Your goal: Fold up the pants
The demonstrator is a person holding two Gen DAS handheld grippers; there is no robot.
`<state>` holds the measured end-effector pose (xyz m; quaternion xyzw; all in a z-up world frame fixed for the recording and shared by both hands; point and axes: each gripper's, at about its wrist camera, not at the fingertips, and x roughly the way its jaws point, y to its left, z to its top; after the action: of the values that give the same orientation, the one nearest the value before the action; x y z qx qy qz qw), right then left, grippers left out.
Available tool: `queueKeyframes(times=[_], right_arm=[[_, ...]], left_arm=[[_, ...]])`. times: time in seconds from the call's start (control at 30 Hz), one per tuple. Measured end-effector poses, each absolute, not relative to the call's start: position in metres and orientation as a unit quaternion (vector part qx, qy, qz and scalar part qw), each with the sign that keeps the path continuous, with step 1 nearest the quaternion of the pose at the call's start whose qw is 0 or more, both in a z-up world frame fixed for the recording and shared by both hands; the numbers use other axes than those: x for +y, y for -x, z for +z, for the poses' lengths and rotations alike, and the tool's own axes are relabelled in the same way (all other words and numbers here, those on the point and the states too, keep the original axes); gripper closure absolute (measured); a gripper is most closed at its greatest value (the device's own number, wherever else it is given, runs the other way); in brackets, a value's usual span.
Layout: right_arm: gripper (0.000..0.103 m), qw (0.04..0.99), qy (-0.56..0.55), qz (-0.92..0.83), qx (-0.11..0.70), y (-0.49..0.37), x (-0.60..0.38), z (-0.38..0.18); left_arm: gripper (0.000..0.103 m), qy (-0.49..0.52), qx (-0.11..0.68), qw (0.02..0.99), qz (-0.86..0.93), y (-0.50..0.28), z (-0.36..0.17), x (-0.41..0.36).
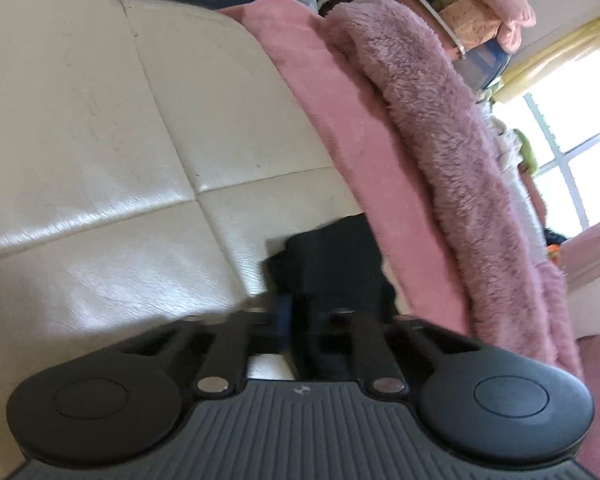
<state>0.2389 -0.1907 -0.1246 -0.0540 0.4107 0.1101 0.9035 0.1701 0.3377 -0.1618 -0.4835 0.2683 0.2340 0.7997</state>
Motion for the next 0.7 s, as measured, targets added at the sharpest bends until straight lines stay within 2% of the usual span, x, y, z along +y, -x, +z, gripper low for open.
queueKeyframes(times=[0.17, 0.43, 0.7], right_arm=[[0.084, 0.900, 0.063, 0.089, 0.423, -0.238, -0.197, -0.131], [0.082, 0.881, 0.088, 0.151, 0.440, -0.221, -0.167, -0.130], [0.083, 0.887, 0.066, 0.173, 0.423, -0.206, -0.161, -0.111]], left_arm=[[0.100, 0.471, 0.261, 0.802, 0.259, -0.158, -0.149, 0.336], [0.101, 0.419, 0.256, 0.821, 0.292, -0.112, -0.111, 0.350], [0.101, 0.321, 0.216, 0.896, 0.218, -0.120, -0.036, 0.297]])
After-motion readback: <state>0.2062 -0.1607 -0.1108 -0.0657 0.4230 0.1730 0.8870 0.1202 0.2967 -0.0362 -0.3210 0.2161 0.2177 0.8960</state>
